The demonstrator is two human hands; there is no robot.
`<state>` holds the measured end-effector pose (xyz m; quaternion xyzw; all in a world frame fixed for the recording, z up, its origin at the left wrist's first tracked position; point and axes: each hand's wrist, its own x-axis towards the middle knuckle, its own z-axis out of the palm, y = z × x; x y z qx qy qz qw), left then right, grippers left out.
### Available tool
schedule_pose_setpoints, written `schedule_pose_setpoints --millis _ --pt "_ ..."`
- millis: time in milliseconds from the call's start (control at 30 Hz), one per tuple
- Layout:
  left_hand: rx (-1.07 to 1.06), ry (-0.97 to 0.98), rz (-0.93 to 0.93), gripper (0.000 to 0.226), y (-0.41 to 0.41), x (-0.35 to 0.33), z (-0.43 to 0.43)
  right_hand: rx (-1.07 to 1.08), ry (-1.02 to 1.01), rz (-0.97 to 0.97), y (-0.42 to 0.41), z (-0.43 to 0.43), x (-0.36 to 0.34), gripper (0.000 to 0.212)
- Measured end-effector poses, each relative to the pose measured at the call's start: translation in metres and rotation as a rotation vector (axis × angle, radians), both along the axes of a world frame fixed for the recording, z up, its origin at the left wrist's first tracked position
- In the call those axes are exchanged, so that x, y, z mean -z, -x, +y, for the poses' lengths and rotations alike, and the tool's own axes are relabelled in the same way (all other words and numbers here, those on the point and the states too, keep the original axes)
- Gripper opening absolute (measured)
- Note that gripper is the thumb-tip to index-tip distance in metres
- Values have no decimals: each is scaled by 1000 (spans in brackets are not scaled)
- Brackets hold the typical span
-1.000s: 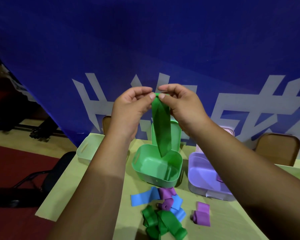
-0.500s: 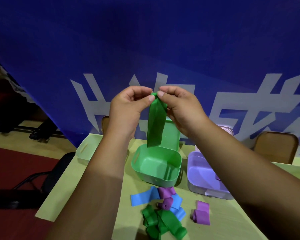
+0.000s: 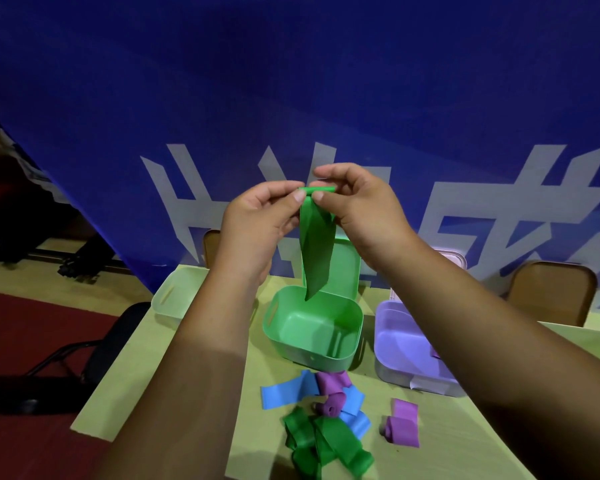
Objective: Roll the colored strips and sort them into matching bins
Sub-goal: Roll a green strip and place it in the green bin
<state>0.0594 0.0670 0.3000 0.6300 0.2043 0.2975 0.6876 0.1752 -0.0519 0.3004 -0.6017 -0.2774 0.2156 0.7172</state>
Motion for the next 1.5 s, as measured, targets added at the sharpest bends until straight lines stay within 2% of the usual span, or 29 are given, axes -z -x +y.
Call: schedule_pose_setpoints --millis 133,467,700,1000,1233,1500 --pt "-41 -44 -3 18 -1 -1 3 3 41 18 0 -1 3 34" --pt "-110 -47 -10 25 -4 0 -3 24 23 79 -3 1 9 19" --pt "-210 -247 34 14 -7 3 -11 96 2 99 -5 5 12 19" --pt "-298 -307 -2 10 -16 1 -17 85 -29 131 -6 8 11 23" --pt "-275 -284 -32 9 -16 -1 -14 17 -14 142 -6 3 10 28" --pt "-194 -262 17 16 -13 1 -10 62 15 59 -10 2 10 15"
